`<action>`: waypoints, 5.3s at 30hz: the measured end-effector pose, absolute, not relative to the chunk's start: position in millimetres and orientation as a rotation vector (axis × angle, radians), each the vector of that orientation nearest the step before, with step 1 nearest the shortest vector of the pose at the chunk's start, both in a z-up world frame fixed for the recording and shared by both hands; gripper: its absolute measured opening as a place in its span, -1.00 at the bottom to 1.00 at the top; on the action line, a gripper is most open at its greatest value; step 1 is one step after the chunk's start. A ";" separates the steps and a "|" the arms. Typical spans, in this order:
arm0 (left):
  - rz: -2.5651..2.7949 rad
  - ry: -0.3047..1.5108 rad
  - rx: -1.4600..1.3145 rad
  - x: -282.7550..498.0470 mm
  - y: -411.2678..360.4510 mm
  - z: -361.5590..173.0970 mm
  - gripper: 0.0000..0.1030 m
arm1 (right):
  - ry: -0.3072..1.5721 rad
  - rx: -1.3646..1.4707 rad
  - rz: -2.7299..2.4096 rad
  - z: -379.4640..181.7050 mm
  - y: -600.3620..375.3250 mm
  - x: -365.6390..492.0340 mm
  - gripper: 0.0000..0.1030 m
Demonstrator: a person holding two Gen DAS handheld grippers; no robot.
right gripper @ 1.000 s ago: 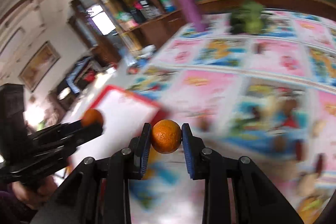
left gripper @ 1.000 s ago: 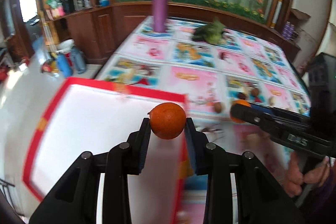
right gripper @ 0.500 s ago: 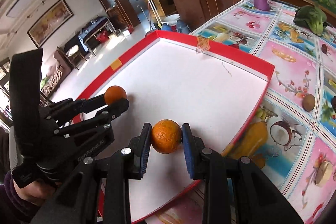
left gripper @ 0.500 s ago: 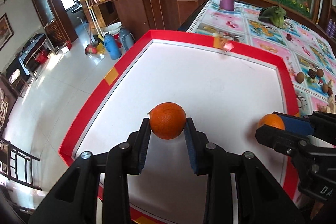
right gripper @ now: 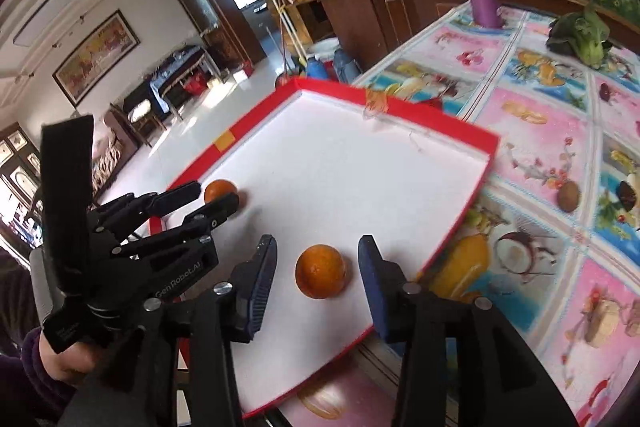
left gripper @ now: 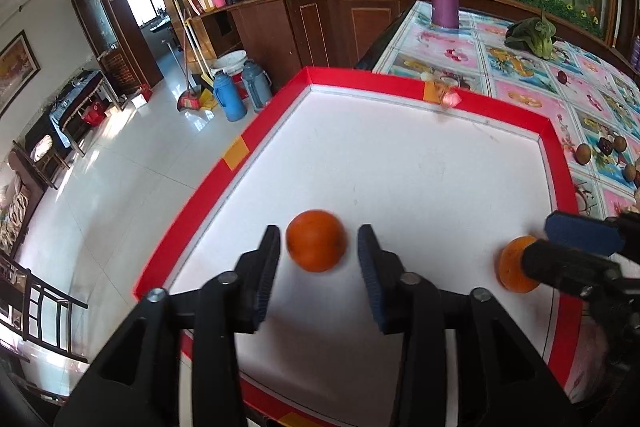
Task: Organize fruits
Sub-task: 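Carry the oranges into the red-rimmed white tray and open both tools, then grasp a beige cube with the left tool while the right tool grasps a round beige cake, then carry both beige pieces into the white tray and open both tools, then grasp another beige cube with the left tool while the right tool grasps a beige cake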
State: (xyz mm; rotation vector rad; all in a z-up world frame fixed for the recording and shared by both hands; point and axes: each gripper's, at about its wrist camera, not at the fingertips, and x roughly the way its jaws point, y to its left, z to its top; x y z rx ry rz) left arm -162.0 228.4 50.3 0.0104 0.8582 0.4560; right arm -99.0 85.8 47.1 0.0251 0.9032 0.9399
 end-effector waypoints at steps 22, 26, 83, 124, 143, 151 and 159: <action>-0.056 0.834 0.171 -126.0 56.6 72.6 0.50 | 0.873 0.220 0.366 29.5 -190.8 -110.7 -0.17; -0.129 0.889 0.186 -114.6 30.3 59.6 0.50 | 0.878 0.262 0.366 23.4 -198.3 -99.7 -0.17; 0.182 0.864 -0.038 -182.3 204.9 56.2 -0.65 | 0.863 -0.041 0.989 49.1 82.6 -135.0 -0.50; 0.082 0.812 0.037 -177.8 148.3 74.0 0.37 | 0.838 0.188 0.803 44.5 0.6 -109.7 -0.07; -0.127 0.838 0.184 -165.8 61.0 82.1 0.69 | 0.755 0.313 0.528 50.4 -127.2 -94.4 -0.06; -0.242 0.869 0.216 -127.6 8.8 79.8 0.69 | 0.760 0.382 0.389 35.9 -192.0 -91.3 -0.04; -0.313 0.958 0.155 -83.5 -22.7 61.8 0.69 | 0.757 0.513 0.318 20.5 -238.9 -86.5 -0.04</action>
